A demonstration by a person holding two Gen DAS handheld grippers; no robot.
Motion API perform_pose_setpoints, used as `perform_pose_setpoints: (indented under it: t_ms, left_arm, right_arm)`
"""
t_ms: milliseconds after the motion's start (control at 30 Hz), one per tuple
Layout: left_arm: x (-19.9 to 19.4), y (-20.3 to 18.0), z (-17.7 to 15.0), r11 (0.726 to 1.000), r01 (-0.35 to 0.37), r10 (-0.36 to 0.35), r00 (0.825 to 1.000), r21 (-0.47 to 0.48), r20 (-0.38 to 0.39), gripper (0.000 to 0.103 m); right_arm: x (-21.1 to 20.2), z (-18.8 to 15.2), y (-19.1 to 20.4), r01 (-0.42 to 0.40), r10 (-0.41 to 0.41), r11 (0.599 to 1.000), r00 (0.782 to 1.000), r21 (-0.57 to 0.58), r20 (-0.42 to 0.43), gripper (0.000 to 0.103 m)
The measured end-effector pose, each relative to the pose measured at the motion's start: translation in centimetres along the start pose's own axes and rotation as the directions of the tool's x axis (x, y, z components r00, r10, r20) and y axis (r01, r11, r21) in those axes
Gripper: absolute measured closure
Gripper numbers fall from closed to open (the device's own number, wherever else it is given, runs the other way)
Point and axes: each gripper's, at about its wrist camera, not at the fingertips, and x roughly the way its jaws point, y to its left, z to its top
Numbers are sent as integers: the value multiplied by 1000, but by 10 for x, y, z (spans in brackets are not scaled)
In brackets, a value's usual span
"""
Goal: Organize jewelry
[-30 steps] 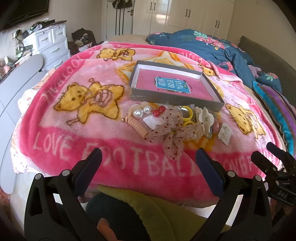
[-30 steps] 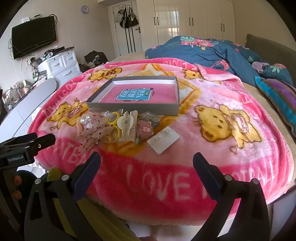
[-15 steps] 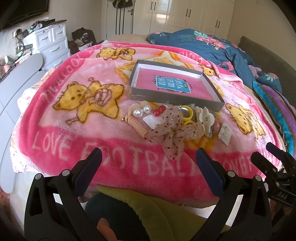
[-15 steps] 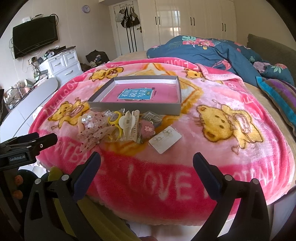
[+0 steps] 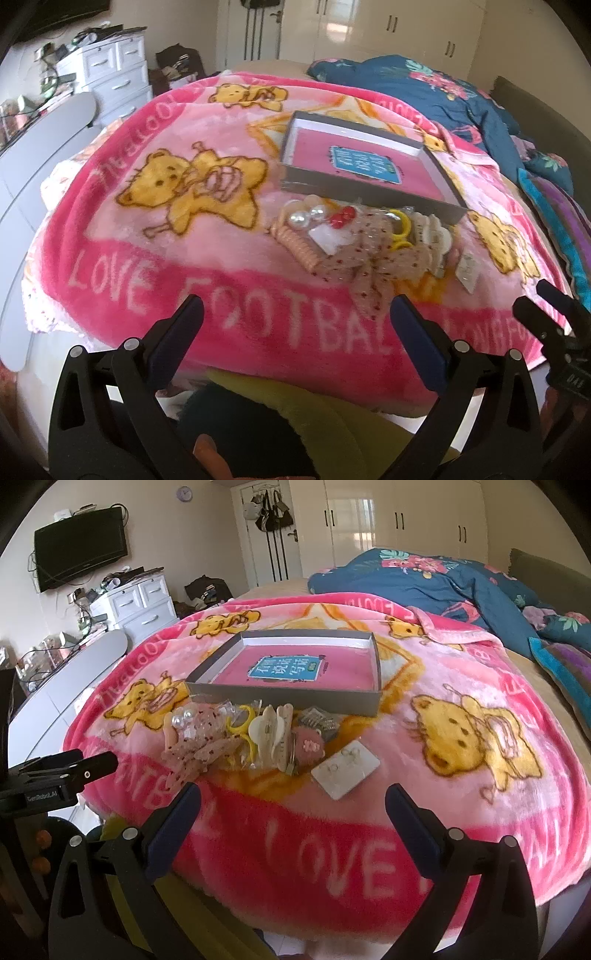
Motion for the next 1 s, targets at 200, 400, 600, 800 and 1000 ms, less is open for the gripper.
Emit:
perform_pose_setpoints:
  t_ms: [200, 400, 600, 800, 1000]
  left_arm:
    - [8, 11, 2, 999, -32, 31, 999, -16, -6, 8]
    - [17, 9, 4, 1000, 5, -5, 1000, -9, -28, 8]
    - [28, -11, 8, 993, 107, -105, 993, 44, -49, 8]
    - [43, -38, 13, 968, 218, -206, 973, 122, -105, 14]
    - [69, -55, 21, 958, 226, -199, 967, 174, -157, 41]
  right_arm:
    - [15, 12, -8, 20, -20, 1000, 1000, -14, -23, 4]
    - [33, 22, -24, 12, -11, 1000, 999, 24, -52, 4]
    - [54, 34, -43, 34, -31, 998, 997, 44, -68, 4]
    - [76, 44, -62, 15, -4, 995, 994, 98, -112, 4]
    - [87, 53, -70, -14, 29, 993, 992, 117, -122, 4]
